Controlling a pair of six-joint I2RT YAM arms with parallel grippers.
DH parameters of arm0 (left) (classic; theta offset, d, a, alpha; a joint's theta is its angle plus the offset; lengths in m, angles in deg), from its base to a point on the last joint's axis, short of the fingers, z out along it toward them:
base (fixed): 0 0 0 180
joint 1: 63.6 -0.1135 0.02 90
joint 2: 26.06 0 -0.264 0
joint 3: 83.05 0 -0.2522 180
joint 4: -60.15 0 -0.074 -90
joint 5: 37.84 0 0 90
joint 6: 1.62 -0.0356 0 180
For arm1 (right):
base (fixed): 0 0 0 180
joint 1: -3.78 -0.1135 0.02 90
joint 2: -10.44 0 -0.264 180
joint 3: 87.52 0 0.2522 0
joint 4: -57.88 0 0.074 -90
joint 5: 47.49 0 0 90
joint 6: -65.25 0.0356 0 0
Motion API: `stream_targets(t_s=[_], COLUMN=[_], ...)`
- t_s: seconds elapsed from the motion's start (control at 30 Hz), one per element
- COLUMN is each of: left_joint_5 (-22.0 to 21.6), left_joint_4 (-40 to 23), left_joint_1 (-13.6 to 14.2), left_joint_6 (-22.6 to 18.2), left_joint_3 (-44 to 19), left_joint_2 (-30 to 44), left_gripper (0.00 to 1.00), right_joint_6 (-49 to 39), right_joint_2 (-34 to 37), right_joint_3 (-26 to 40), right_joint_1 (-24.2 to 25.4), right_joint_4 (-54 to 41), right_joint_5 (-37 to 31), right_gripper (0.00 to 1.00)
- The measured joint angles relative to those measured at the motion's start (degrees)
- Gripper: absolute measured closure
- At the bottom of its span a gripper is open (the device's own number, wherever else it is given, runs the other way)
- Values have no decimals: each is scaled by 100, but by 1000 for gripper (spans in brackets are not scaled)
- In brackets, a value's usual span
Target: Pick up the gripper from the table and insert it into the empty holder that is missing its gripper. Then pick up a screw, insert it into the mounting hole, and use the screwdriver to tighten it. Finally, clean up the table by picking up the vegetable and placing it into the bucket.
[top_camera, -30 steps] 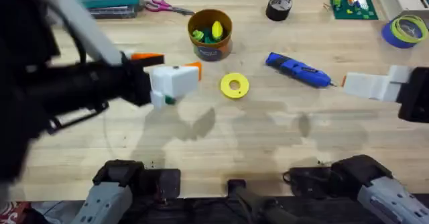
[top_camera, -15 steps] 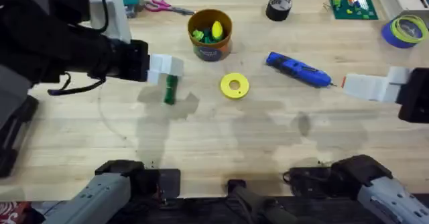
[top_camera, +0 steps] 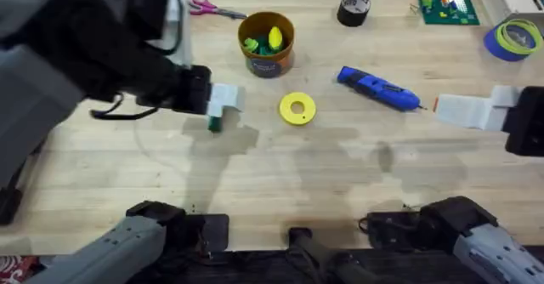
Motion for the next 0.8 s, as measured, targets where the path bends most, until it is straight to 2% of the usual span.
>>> stream_targets(t_s=[0.03,0.07,0.17,0.3,0.47,0.73,0.8], left_joint_5=[-47,-156,-226,-243,-241,-242,-265], left_joint_4=[0,126,358,691,1015,1148,1167], left_joint_1=[94,237,236,167,-45,-166,-166], left_joint_6=[57,217,271,288,264,87,63], left_joint_3=[-7,-12,-12,-12,-12,-14,-14], left_joint_2=[105,709,1169,1758,2418,2804,2804], left_gripper=[15,15,15,15,15,7,43], right_joint_6=[0,0,0,0,0,-1,0], right_joint_2=[0,0,0,0,0,0,0], right_joint_3=[0,0,0,0,0,0,0], right_joint_1=[0,0,0,0,0,0,0], right_joint_4=[2,0,0,0,0,-4,-2], right_joint_5=[0,0,0,0,0,0,0], right_gripper=[6,5,5,6,5,5,6])
